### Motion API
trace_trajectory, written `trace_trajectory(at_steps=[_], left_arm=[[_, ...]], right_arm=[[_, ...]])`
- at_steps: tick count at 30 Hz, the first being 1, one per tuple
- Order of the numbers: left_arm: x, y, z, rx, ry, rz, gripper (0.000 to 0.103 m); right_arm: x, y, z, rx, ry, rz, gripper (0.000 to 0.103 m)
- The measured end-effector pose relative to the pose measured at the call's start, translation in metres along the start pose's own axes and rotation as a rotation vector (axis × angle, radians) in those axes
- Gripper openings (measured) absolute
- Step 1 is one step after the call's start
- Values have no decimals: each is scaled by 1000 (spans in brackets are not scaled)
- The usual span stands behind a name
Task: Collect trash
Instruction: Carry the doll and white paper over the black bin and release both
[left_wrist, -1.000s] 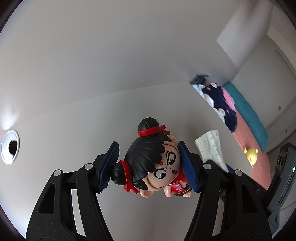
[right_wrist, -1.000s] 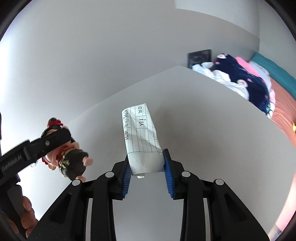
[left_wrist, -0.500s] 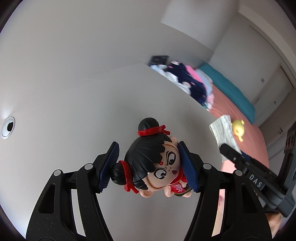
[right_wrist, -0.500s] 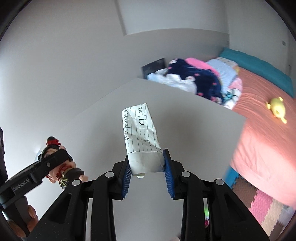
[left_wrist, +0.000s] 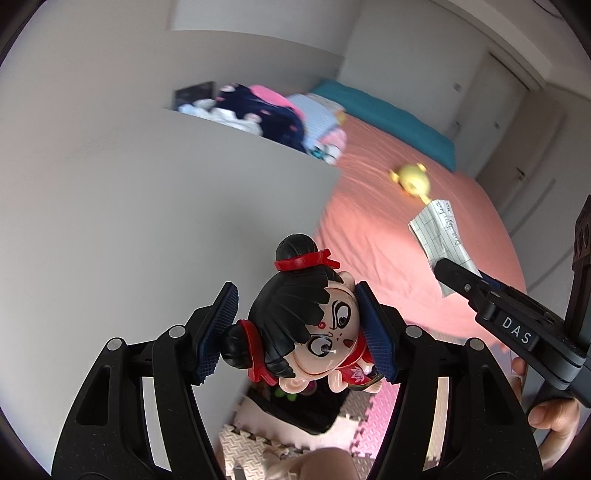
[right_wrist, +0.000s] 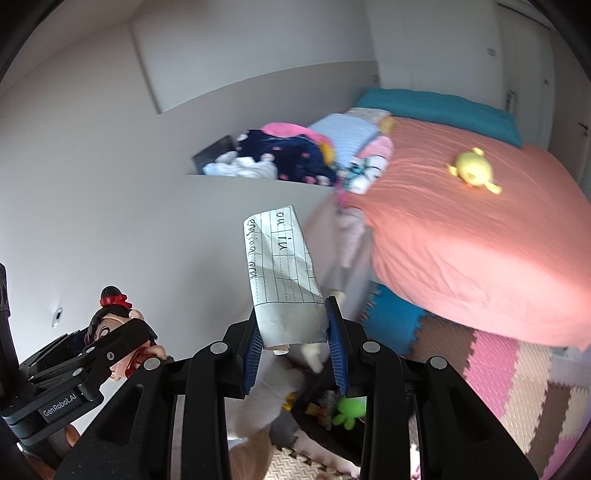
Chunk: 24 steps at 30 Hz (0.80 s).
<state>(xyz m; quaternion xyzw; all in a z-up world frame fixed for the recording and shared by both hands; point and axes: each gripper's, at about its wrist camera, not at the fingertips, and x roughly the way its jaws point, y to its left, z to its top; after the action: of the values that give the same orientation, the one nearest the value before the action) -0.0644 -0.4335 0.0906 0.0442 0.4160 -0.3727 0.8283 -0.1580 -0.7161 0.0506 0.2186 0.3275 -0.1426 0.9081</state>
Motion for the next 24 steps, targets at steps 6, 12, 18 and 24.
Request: trace_trajectory(at_steps=[6,12,18,24], left_arm=[[25,-41,-24,81,63,-15,63],[53,-68,-48,190,147,-27,69],[51,-81,-47,273,42,85,97],[48,-65,-47,228,48,102,97]], right_arm=[[-11,-46,-35,61,27,-41,34],[0,-72,-57,126,90,-60,67],[-1,-94,-61,207,49,-97,100],[-5,-96,-62,194,32,-134,100]])
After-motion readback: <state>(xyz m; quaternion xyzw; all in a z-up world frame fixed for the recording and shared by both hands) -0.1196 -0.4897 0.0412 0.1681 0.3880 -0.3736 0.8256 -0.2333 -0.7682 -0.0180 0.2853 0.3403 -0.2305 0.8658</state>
